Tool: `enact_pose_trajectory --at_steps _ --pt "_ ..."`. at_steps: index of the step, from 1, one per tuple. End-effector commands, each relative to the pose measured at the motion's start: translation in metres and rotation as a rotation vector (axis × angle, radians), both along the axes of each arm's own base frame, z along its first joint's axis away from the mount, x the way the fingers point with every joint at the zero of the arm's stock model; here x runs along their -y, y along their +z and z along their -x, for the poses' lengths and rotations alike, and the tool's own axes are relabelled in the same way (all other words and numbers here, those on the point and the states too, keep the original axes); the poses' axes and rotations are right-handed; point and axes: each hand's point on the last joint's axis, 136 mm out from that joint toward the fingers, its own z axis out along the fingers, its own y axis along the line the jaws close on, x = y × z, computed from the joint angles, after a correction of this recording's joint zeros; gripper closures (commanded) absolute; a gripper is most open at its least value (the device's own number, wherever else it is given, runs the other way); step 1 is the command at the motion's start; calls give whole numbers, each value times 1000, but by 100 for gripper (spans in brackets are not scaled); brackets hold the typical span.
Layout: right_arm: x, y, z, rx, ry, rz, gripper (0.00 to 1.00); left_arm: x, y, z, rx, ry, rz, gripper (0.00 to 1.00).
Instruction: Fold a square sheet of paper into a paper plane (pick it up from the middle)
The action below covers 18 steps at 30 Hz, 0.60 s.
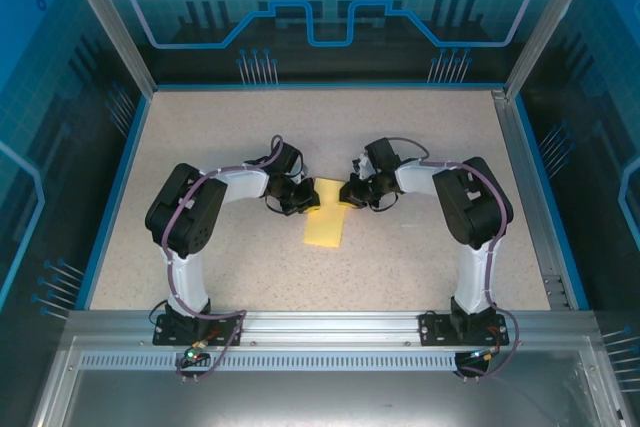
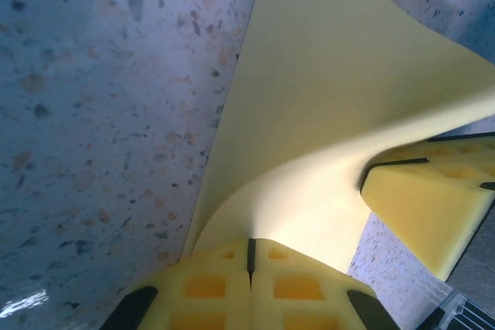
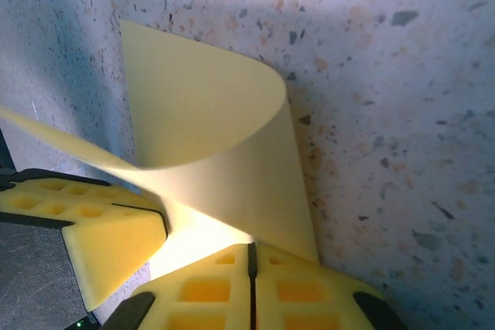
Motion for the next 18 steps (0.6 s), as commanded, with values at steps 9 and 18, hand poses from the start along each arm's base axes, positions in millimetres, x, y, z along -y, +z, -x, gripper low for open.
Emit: enact_pose_trajectory --at_steps 9,18 --pt "4 21 -27 21 -14 -36 93 -13 -31 20 -95 -10 -101 100" --pt "16 -16 -22 -41 -38 49 93 -13 -31 20 -94 -10 -101 100"
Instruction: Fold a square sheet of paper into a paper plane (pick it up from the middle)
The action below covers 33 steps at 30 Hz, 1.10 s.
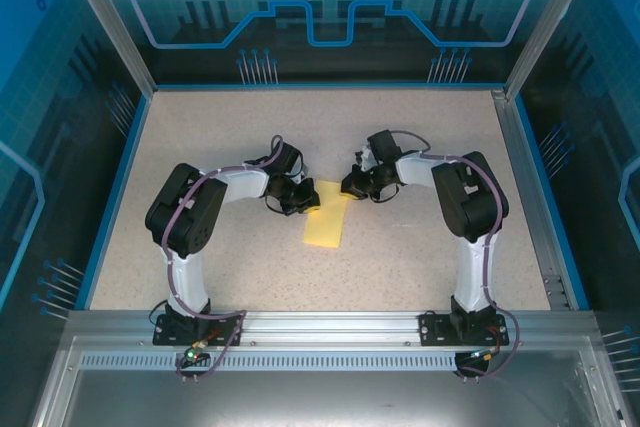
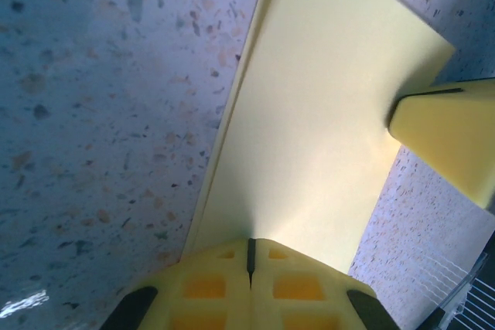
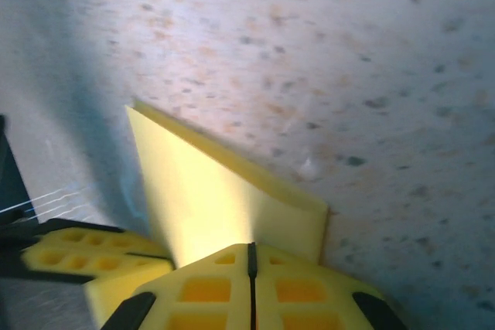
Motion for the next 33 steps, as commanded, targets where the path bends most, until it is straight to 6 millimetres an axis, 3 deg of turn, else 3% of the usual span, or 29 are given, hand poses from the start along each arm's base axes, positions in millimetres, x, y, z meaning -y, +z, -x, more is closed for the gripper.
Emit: enact_pose_trajectory --at_steps 1,8,11,20,23,33 --pt "12 -16 4 -39 -8 68 93 -14 -31 20 -92 -10 -101 100" --pt "5 22 -16 24 -10 -13 93 -14 -31 20 -93 -11 -103 100" --pt "6 28 -26 37 -16 -33 93 -14 -31 20 -92 -11 -102 100" --pt "14 -19 -18 -69 -44 30 93 -13 -30 20 -91 -12 -99 100" --pt "16 -26 -17 -80 -49 49 94 -13 -30 20 -91 -13 -99 100" --pt "11 21 -37 7 -17 18 93 -13 -29 20 -91 -12 -97 100"
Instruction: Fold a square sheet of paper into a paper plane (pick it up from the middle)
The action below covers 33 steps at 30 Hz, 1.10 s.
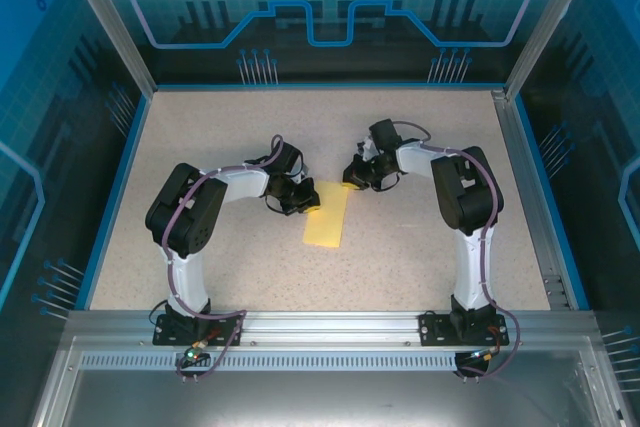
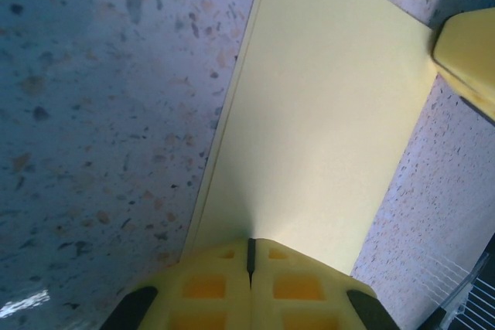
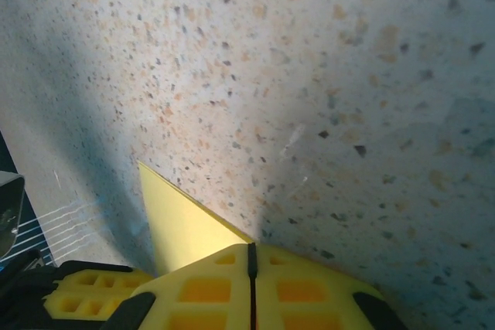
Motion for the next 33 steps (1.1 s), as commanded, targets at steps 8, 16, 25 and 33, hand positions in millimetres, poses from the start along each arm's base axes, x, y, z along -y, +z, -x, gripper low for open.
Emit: enact_pose_trajectory --at_steps 8,16,25,33 --pt "6 -18 1 -47 -2 21 93 -12 -30 20 -93 -6 -91 100" --pt "7 -9 1 -39 -8 10 93 -13 -30 20 -93 -4 -94 100" --pt "-5 36 30 37 33 -15 92 -13 -28 19 -92 -3 -94 100" --pt "-12 -6 68 -33 42 14 92 -12 -26 18 -87 -6 -93 100"
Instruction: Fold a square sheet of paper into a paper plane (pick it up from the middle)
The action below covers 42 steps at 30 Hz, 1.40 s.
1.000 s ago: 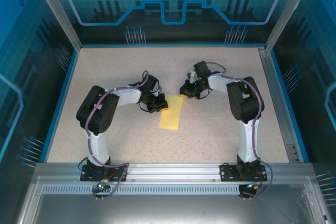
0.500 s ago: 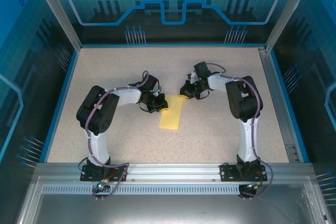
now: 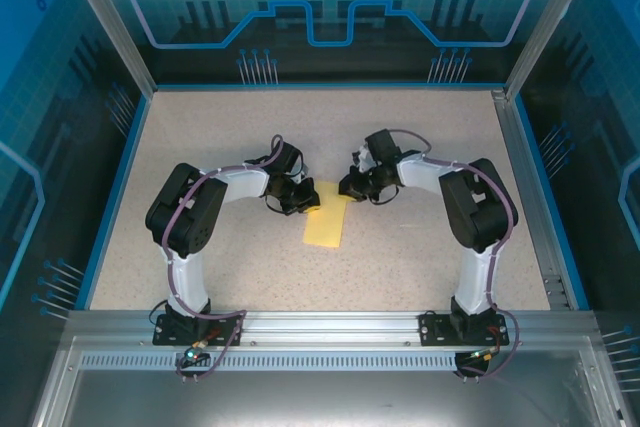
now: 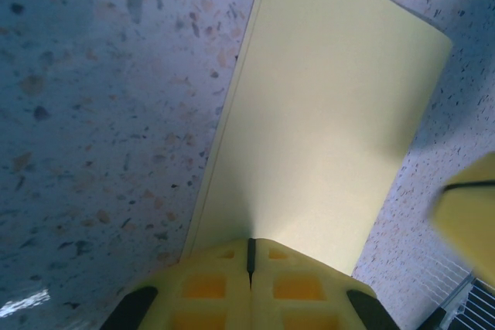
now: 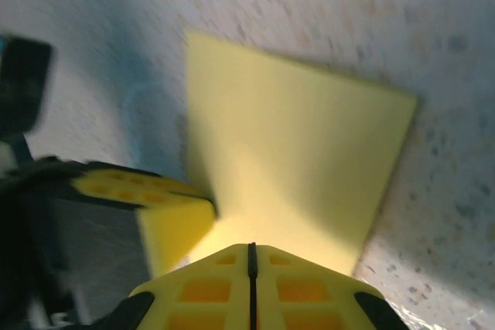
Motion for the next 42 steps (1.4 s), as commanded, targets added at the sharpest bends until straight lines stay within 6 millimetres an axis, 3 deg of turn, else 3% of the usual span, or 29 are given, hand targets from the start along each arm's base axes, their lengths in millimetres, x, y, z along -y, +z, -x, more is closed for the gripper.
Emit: enact_pose_trajectory --at_steps 1,5,9,13,23,26,29,33,42 --pt "2 -24 12 -43 -14 27 92 -12 -26 18 -83 -6 -93 100" --pt "3 -29 18 -58 -10 27 93 -12 -27 18 -86 -4 -92 100" --pt "1 -6 19 -14 7 13 92 -12 -26 17 -83 -4 -91 100" --pt "-10 8 33 16 37 -6 92 -12 -26 18 -85 -3 -90 100" --pt "-9 -24 71 -46 34 -2 92 -12 -27 19 -86 -3 -88 100" --pt "-9 -19 72 -44 38 -8 92 -12 -25 18 -84 -2 -87 100" --pt "-12 0 72 -1 49 -24 91 -12 -25 18 -82 0 -87 100" --pt "-12 6 86 4 69 -26 90 -12 -25 18 -84 2 -87 100" --pt "-14 -28 117 -76 111 -2 91 -11 -24 17 -84 3 -83 100"
